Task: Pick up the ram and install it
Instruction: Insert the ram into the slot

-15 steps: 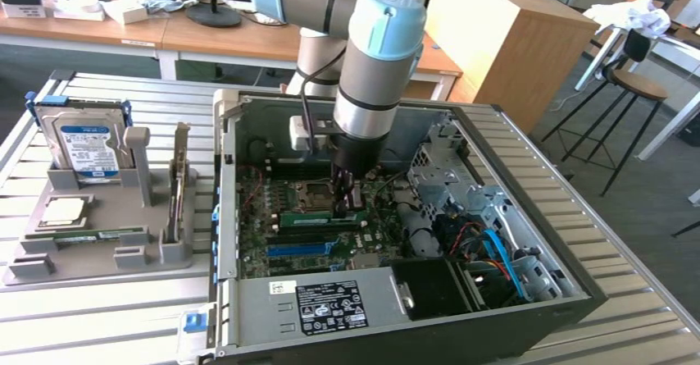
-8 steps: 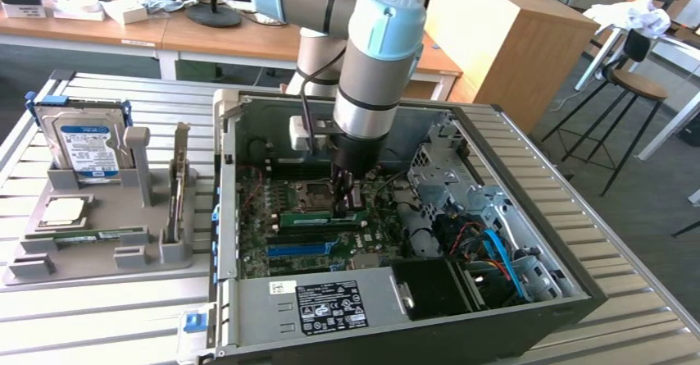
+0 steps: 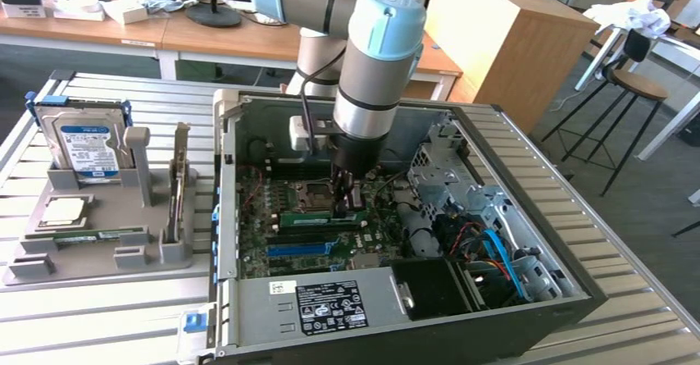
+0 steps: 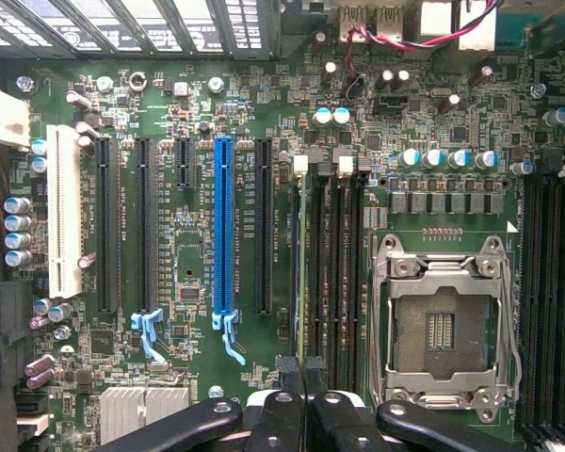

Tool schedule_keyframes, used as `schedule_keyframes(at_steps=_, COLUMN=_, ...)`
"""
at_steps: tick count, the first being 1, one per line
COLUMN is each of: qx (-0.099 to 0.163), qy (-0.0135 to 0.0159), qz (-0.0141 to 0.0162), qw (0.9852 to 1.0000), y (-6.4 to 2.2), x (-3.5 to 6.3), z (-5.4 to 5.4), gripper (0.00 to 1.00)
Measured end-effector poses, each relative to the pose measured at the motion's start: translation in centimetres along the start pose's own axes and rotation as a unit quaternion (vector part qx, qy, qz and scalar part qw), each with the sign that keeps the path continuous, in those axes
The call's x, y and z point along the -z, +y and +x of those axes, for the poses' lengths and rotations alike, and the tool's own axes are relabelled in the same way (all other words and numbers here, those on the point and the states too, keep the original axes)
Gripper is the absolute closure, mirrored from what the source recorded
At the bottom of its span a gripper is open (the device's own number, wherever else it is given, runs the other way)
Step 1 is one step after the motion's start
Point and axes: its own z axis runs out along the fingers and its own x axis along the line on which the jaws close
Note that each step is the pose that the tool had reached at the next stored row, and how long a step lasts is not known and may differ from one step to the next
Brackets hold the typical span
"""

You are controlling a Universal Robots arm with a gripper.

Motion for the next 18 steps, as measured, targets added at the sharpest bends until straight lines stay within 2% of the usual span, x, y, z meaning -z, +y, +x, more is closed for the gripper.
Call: schedule_keyframes(at_steps=18, qx=0.001, qy=-0.0001, qz=0.0, qw=1.0, y=0.0, x=-0.12, z=-0.04, gripper=0.89)
